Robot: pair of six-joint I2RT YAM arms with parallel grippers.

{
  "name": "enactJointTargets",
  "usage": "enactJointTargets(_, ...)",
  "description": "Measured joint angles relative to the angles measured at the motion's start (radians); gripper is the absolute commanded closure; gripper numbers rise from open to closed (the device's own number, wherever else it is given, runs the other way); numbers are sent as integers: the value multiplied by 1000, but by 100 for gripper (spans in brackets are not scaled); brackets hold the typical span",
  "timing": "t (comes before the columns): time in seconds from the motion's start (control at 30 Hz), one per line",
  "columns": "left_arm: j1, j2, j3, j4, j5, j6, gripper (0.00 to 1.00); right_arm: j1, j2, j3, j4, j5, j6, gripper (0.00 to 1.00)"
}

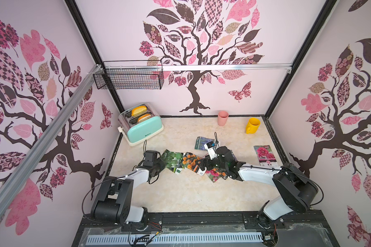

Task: Arrange the seed packets in a row
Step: Pick up the seed packets at the center of the board, then pick up the seed packet from the center of the board.

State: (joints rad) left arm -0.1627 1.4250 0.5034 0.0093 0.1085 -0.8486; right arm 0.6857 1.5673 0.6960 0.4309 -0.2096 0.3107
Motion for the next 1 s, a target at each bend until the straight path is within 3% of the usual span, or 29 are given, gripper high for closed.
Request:
enactJointTargets(0.4,0,0,85,31,-14,25,100,0,42,37,-2,27,-24,7)
enactJointTargets(0.73,0,-103,330,-167,-35,175,100,0,49,122,-17,24,-93,5)
enactJointTargets(1.0,2,-50,424,-211,91,298,100,-35,74,225,-14,-126,-201,2)
